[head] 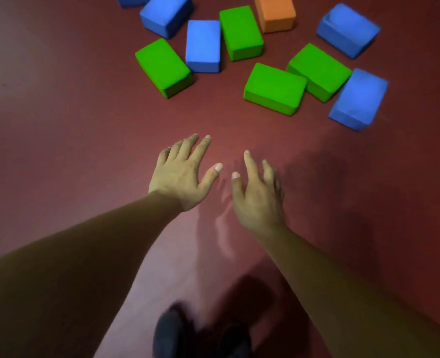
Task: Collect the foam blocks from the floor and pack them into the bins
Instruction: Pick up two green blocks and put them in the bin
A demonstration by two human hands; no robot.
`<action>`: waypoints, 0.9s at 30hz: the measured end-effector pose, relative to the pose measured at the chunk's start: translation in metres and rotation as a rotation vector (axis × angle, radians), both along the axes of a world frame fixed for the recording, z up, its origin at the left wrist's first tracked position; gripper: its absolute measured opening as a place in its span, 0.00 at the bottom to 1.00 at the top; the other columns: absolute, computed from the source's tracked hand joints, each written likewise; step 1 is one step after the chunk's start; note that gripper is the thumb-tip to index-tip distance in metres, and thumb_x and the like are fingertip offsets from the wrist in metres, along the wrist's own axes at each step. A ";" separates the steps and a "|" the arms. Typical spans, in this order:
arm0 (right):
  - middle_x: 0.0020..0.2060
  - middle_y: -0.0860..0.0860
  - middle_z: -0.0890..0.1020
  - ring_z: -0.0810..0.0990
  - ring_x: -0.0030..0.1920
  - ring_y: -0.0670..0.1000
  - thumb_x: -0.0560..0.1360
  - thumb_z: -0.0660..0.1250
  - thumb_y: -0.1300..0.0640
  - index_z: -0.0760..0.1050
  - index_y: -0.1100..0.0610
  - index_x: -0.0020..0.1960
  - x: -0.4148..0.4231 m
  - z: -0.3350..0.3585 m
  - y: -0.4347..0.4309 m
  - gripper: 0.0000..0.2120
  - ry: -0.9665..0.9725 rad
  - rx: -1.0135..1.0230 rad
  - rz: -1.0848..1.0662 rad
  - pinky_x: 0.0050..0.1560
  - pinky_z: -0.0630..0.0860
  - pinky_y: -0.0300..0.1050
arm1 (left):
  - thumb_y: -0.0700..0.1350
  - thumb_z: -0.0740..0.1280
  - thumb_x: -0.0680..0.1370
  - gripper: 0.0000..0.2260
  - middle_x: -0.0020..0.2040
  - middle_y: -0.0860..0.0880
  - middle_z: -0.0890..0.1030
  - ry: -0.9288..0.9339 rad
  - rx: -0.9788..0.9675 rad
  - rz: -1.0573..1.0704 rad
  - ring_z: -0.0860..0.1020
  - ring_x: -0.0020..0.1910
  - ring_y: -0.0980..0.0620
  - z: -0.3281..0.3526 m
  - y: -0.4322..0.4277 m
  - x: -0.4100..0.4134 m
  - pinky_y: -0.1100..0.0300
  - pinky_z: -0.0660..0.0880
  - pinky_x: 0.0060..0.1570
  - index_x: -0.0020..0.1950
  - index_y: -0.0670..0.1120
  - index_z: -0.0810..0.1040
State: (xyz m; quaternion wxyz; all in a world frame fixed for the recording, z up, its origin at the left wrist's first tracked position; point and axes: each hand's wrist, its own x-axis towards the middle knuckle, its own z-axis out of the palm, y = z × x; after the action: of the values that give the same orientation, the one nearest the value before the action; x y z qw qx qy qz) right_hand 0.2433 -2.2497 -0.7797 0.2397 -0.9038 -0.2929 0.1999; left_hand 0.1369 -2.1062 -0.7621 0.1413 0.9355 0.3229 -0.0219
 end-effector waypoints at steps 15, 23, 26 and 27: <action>0.75 0.62 0.67 0.62 0.76 0.68 0.75 0.53 0.31 0.62 0.42 0.79 0.239 -0.091 0.214 0.35 -0.180 -0.151 0.049 0.69 0.66 0.66 | 0.68 0.44 0.79 0.35 0.80 0.45 0.62 -0.011 -0.075 -0.102 0.61 0.78 0.43 -0.085 0.212 0.250 0.45 0.57 0.74 0.82 0.52 0.57; 0.80 0.62 0.54 0.52 0.79 0.68 0.66 0.55 0.22 0.48 0.35 0.80 0.372 -0.197 0.255 0.47 -0.276 -0.386 0.327 0.71 0.58 0.72 | 0.69 0.42 0.78 0.36 0.80 0.45 0.63 -0.079 -0.095 0.003 0.61 0.78 0.43 -0.205 0.231 0.368 0.45 0.57 0.75 0.82 0.52 0.59; 0.81 0.61 0.40 0.41 0.80 0.67 0.61 0.63 0.18 0.37 0.33 0.79 0.421 -0.235 0.261 0.56 -0.265 -0.505 0.526 0.74 0.51 0.73 | 0.69 0.42 0.78 0.36 0.80 0.46 0.63 -0.061 -0.088 0.002 0.61 0.77 0.44 -0.253 0.235 0.397 0.44 0.58 0.75 0.82 0.52 0.58; 0.81 0.61 0.36 0.39 0.80 0.68 0.59 0.64 0.18 0.35 0.32 0.78 0.433 -0.246 0.263 0.59 -0.300 -0.535 0.602 0.74 0.49 0.75 | 0.69 0.42 0.78 0.37 0.80 0.46 0.63 -0.052 -0.071 -0.030 0.61 0.77 0.44 -0.267 0.239 0.405 0.44 0.57 0.75 0.82 0.52 0.58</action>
State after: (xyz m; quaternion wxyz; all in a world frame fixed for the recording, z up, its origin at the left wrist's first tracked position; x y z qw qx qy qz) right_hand 0.6768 -1.9867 -1.0253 -0.1173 -0.8275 -0.5129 0.1961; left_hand 0.5417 -1.8677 -1.0291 0.1824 0.9350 0.3039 -0.0109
